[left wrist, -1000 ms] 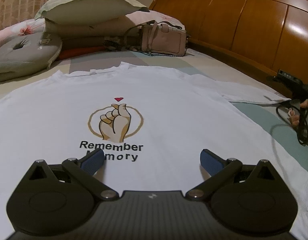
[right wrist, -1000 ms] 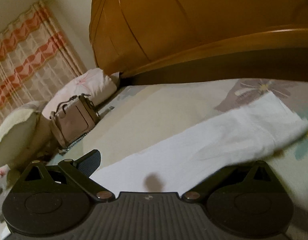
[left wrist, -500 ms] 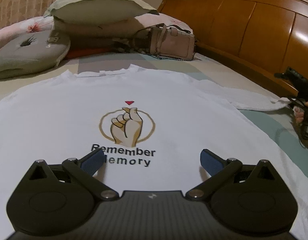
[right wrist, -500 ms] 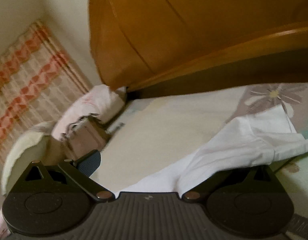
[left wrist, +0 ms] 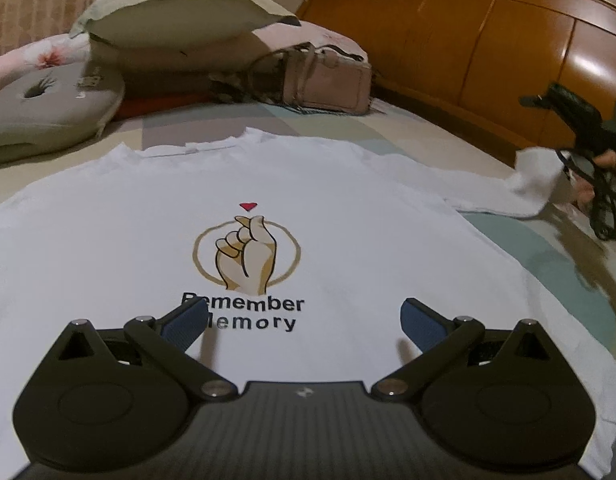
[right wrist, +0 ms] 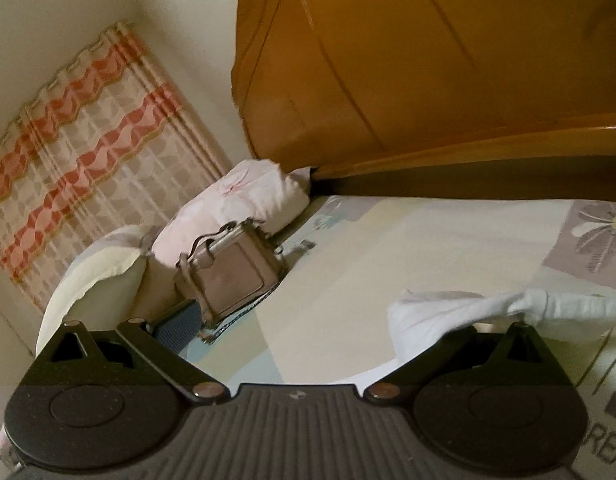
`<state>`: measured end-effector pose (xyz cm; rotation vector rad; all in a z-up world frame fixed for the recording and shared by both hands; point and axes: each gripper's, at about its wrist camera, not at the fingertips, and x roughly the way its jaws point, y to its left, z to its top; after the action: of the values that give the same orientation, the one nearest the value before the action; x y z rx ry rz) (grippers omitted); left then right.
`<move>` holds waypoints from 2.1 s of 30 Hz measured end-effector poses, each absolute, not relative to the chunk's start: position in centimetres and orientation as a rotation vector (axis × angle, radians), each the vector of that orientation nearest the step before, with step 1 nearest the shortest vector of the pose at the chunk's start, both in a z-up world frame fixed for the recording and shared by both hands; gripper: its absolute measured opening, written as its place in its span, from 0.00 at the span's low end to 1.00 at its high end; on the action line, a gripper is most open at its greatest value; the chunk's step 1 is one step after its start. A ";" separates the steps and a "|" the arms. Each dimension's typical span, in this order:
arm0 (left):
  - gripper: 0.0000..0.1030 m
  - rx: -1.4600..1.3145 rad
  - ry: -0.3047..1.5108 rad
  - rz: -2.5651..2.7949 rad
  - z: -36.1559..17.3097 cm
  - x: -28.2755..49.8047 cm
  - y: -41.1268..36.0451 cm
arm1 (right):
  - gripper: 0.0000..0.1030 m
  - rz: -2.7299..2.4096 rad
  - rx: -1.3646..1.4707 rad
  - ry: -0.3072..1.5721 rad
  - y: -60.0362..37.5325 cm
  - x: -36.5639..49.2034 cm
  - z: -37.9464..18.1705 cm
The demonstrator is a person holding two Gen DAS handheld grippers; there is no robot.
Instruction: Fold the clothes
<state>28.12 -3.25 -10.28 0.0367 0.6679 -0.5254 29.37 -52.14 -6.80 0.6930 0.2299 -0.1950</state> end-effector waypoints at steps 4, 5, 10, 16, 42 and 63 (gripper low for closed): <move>0.99 0.036 0.694 -0.567 -10.1 28.1 -3.2 | 1.00 -0.184 0.690 0.250 -50.8 30.2 -6.1; 0.99 0.042 0.709 -0.578 -10.2 28.0 -3.2 | 1.00 -0.180 0.692 0.255 -50.4 30.4 -6.0; 0.99 0.124 0.721 -0.601 -10.0 26.4 -3.0 | 1.00 -0.150 0.687 0.300 -48.8 31.5 -5.7; 0.99 0.126 0.808 -0.649 -7.6 26.7 -2.0 | 1.00 -0.105 0.677 0.351 -46.5 33.2 -4.7; 0.99 0.360 0.853 -0.738 -1.4 26.1 2.5 | 1.00 0.083 0.594 0.436 -32.4 40.9 -5.3; 0.99 0.354 0.848 -0.692 -5.0 22.4 3.5 | 1.00 0.230 0.503 0.494 -22.6 42.9 -6.4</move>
<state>22.41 3.46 -4.97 0.3542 0.8485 -0.6917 42.86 -22.58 -6.38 0.5029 0.4942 0.2298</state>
